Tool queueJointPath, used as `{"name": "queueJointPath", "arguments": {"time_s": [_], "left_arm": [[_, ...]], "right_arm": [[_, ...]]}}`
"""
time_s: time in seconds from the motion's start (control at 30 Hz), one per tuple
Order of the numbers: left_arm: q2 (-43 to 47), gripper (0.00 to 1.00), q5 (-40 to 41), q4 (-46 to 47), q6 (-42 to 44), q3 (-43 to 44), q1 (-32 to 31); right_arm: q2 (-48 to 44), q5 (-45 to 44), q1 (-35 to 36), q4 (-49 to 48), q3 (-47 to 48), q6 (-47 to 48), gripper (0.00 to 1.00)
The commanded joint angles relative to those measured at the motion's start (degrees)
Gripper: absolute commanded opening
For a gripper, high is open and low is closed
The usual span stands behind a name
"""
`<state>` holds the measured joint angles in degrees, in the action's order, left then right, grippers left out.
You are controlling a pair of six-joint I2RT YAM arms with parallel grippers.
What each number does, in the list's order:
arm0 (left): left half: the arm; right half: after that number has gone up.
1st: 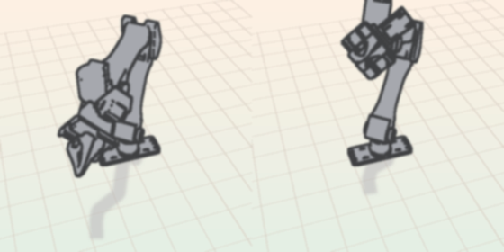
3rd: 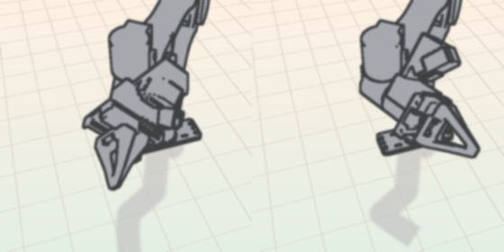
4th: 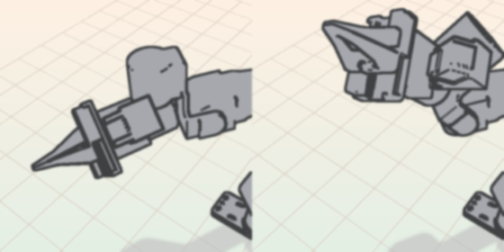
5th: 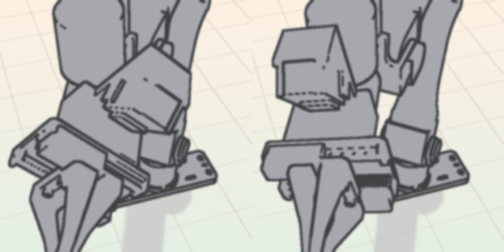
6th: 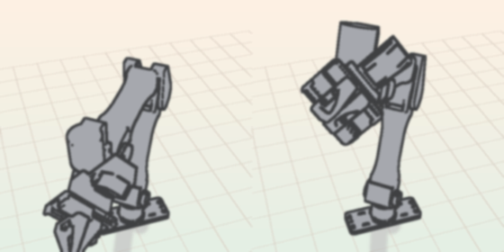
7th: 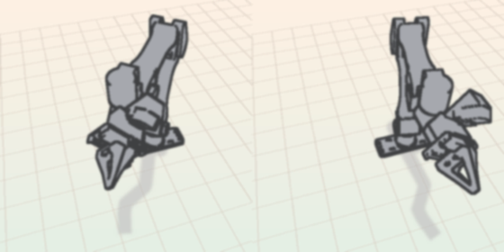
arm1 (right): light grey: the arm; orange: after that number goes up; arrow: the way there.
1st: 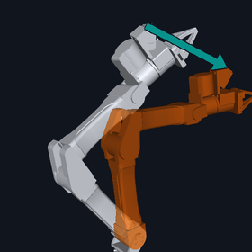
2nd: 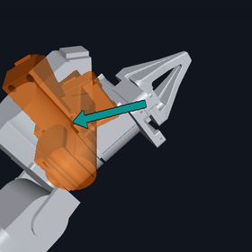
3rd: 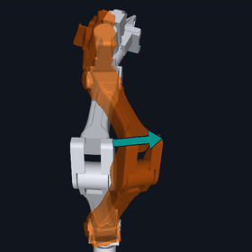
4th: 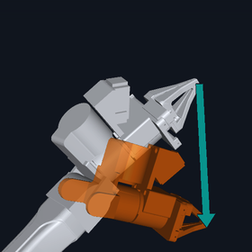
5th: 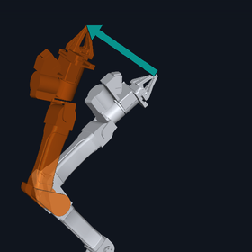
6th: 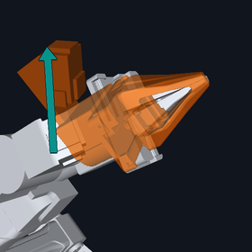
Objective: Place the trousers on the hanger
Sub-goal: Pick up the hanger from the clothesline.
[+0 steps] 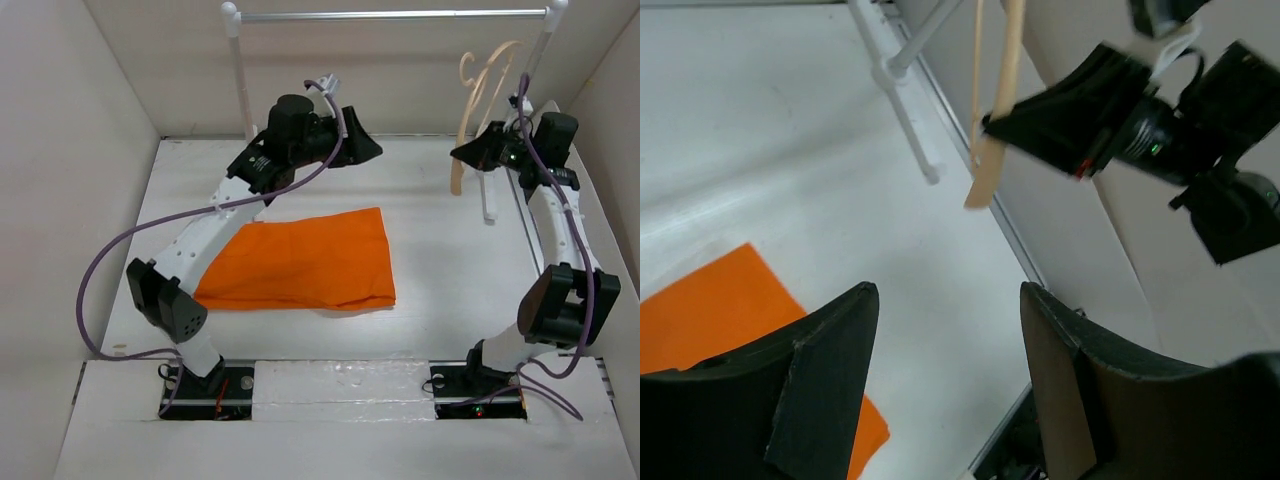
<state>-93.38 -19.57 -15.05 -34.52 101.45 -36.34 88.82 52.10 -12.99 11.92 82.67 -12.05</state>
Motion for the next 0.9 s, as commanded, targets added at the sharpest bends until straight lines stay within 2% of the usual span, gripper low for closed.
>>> {"name": "queueJointPath", "arguments": {"time_s": [0.0, 0.1, 0.2, 0.4, 0.73, 0.87], "left_arm": [[-6.2, 0.55, -0.6, 1.8, 1.7, 8.7, -3.7], [-10.2, 0.59, 2.1, 2.6, 2.9, 11.7, -7.8], [-13.6, 0.60, 3.6, 5.6, 0.8, 10.9, -9.1], [-19.7, 0.61, 5.1, 9.2, -2.1, 10.8, -12.3], [-23.7, 0.47, 13.7, 11.4, -3.4, 9.6, -14.5], [-25.5, 0.46, 14.4, 12.2, -4.5, 9.4, -15.0]], "right_arm": [[-5.7, -0.9, 2.2, 6.5, -4.1, 9.9, 0.00], [-9.3, -2.4, 4.6, 9.9, -10.9, 13.1, 0.00], [-12.3, -2.0, 6.2, 10.8, -18.0, 13.5, 0.00], [-18.3, -2.7, 9.2, 11.7, -25.8, 13.2, 0.00], [-21.3, -1.0, 9.7, 12.8, -28.4, 12.9, 0.00], [-22.7, -0.9, 10.3, 14.8, -29.7, 13.5, 0.00]]}}
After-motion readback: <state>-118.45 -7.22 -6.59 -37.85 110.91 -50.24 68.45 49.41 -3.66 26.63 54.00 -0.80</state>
